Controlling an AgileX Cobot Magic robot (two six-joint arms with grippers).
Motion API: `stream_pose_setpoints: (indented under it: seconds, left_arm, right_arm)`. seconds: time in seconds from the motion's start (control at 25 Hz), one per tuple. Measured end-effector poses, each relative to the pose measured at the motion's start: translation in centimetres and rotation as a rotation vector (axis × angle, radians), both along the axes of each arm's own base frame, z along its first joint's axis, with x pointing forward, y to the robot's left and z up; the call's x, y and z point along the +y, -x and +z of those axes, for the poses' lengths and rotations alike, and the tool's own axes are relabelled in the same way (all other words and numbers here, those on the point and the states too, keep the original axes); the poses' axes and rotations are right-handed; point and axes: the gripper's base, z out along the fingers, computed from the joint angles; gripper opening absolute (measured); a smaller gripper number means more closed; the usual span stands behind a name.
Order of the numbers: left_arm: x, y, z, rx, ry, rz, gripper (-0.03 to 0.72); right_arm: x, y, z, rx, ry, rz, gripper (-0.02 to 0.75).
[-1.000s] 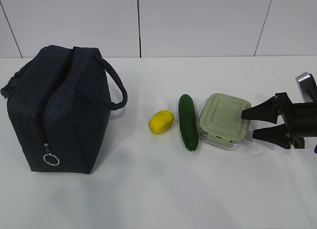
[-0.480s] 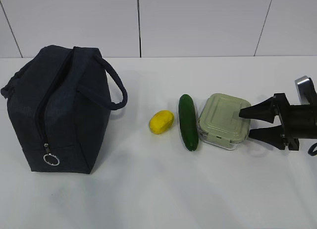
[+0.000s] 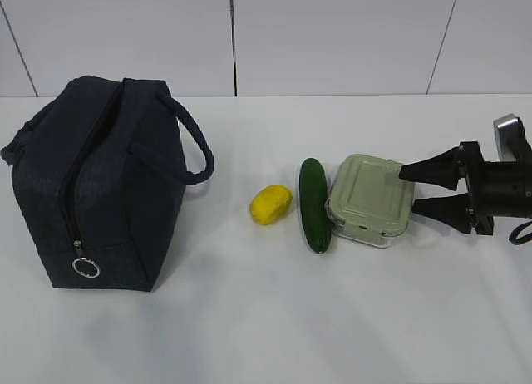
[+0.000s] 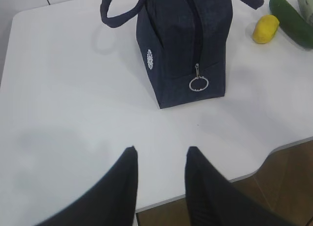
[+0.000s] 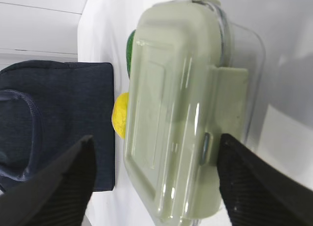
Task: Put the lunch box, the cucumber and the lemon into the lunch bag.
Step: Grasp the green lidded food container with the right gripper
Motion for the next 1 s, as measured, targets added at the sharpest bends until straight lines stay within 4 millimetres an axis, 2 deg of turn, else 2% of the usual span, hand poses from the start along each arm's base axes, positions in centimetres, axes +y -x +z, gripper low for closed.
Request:
stream_pose_setpoints:
  seconds: [0.6, 1.0]
  left_arm:
    - [0.0, 0.0, 0.0, 0.0, 0.0, 0.0, 0.239]
    - [0.0, 0.0, 0.0, 0.0, 0.0, 0.0, 0.239]
  right_arm:
    - [-0.32, -0.99, -0.32, -0.013, 0.02, 0.011, 0.573]
    - [-0.36, -0.95, -0.74, 0.01, 0.029, 0.013, 0.573]
